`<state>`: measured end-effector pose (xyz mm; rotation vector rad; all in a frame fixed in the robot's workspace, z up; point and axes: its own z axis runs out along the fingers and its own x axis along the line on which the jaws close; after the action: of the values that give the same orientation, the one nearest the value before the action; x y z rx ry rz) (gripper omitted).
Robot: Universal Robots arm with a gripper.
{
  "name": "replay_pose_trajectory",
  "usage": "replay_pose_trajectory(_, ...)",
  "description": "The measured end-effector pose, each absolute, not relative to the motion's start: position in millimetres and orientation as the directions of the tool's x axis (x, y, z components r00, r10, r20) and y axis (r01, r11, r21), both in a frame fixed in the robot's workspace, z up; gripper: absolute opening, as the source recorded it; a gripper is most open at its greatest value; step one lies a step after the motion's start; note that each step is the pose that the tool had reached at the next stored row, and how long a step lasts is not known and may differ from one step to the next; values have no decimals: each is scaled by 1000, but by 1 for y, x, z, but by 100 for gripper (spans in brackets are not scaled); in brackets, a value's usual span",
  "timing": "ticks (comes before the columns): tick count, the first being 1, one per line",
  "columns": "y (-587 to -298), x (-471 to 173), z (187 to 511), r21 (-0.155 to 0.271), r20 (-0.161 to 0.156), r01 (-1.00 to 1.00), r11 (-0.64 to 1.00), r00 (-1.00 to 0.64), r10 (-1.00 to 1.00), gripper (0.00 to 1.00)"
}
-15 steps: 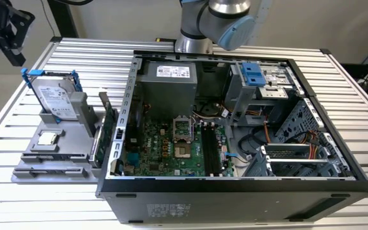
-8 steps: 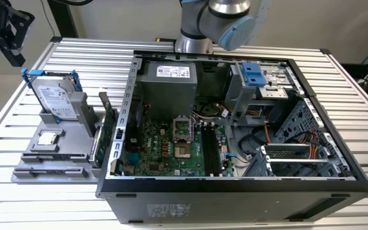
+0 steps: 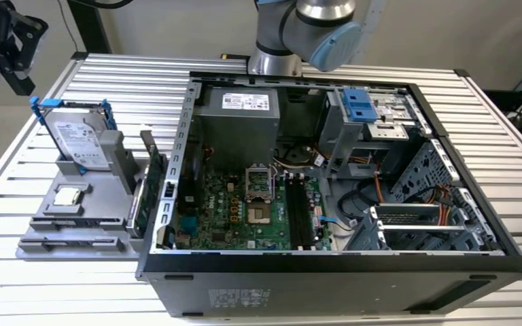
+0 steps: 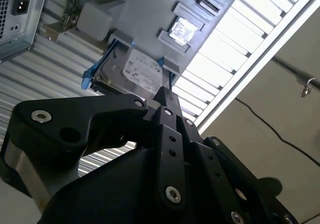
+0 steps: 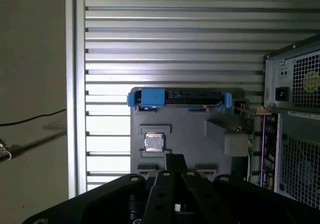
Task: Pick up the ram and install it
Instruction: 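Reach for the ram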
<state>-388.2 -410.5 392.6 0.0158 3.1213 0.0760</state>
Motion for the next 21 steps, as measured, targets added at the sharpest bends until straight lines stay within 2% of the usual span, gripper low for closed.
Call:
replay_pose_trajectory(12, -412, -388, 393, 49, -19, 10, 999, -1000, 10, 0)
replay_pose_trajectory(21, -427, -387, 392, 49, -19, 9, 999, -1000, 10, 0)
